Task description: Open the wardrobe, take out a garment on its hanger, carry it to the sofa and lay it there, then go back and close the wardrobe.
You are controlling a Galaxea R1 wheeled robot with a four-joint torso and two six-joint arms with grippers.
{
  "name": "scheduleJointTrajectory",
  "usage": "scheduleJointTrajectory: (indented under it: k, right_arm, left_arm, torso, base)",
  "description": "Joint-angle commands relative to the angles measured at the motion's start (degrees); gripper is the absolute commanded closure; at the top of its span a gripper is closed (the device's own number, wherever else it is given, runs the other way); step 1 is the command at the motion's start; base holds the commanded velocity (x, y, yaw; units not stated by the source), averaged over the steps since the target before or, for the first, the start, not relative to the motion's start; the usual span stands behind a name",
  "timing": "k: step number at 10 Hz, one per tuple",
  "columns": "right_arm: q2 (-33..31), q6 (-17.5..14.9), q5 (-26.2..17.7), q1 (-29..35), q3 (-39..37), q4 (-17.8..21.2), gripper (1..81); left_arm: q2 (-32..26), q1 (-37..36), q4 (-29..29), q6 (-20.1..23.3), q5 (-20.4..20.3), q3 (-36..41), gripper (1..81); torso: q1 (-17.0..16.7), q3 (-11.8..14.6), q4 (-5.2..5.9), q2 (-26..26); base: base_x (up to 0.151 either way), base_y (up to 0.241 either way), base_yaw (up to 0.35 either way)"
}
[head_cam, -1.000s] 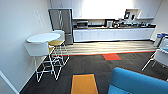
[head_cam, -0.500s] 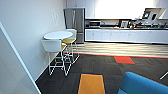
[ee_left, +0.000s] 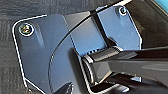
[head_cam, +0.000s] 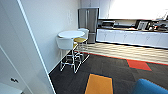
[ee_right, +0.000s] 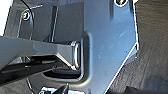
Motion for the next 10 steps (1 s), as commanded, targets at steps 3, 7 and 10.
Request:
scheduleJointTrajectory:
  k: [3, 7, 10]
  right_arm:
    - [0.06, -0.02, -3.83, 1.27, -0.23, -0.18, 1.0]
    - [0.06, -0.02, -3.92, 1.36, -0.41, -0.09, 1.0]
    - [0.06, -0.02, -3.83, 1.27, -0.41, 0.0, 1.0]
  left_arm:
    - [0.13, -2.0, 0.59, 0.37, 2.32, 0.23, 1.0]
    - [0.21, -2.0, 0.59, 0.72, 2.32, 0.23, 1.0]
    - [0.3, -2.0, 0.59, 0.72, 2.32, 0.23, 1.0]
  torso:
    - [0.0, 0.0, 0.0, 0.0]
    - [-0.01, 0.0, 0.0, 0.0]
    - [-0.01, 0.0, 0.0, 0.0]
  base:
    - [0.0, 0.0, 0.356]
    - [0.0, 0.0, 0.355]
    - [0.0, 0.0, 0.355]
